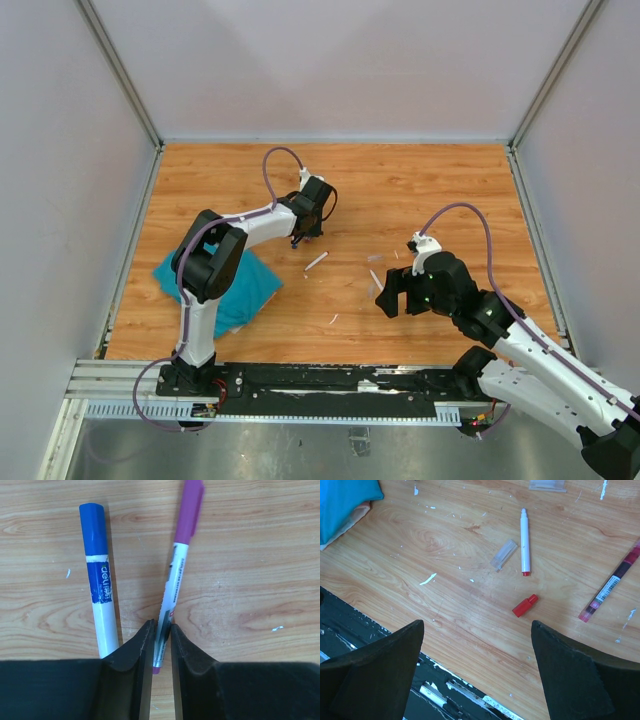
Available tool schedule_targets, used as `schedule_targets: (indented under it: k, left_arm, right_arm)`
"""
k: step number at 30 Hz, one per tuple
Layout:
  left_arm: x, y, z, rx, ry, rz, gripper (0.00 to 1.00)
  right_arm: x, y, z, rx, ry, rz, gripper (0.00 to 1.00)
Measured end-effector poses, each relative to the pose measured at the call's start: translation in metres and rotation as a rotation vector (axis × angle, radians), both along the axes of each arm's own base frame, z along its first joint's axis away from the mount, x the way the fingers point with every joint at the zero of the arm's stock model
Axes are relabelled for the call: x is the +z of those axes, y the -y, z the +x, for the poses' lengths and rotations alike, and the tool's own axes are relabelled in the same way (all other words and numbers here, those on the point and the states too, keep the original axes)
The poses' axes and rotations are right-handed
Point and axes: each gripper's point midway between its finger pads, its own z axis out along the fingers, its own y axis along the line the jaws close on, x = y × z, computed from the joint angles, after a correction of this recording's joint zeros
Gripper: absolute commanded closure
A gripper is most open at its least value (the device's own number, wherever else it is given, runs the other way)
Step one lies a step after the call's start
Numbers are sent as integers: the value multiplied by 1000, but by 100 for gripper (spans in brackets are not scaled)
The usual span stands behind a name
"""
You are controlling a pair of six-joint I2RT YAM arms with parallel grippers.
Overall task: Insert the pens into the pen caps
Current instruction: Place the pen at the center of the board.
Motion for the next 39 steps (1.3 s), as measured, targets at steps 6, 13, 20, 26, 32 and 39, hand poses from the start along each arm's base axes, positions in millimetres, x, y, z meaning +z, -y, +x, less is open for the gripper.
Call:
schedule_targets:
  k: [6, 13, 20, 26, 32, 39]
  left_arm:
    - [0, -1, 0, 9, 3, 2, 82]
    - [-1, -3, -3, 40, 21, -31, 85]
    - [-1, -6, -11, 53, 25, -57, 85]
    - [-2, -7, -21, 59, 20, -71, 81]
    - [-2, -6, -28, 60, 13, -77, 73]
    - [-1, -4, -32, 56, 5, -82, 68]
  right_arm:
    - [0, 0, 0, 0, 0, 0, 12]
    - [0, 0, 0, 0, 0, 0, 12]
    - [-1, 0, 0, -2, -6, -1, 12]
    - [-3, -1, 0, -4, -14, -3, 12]
    - [-5, -1, 0, -4, -21, -9, 12]
    - [-5, -1, 0, -5, -22, -10, 12]
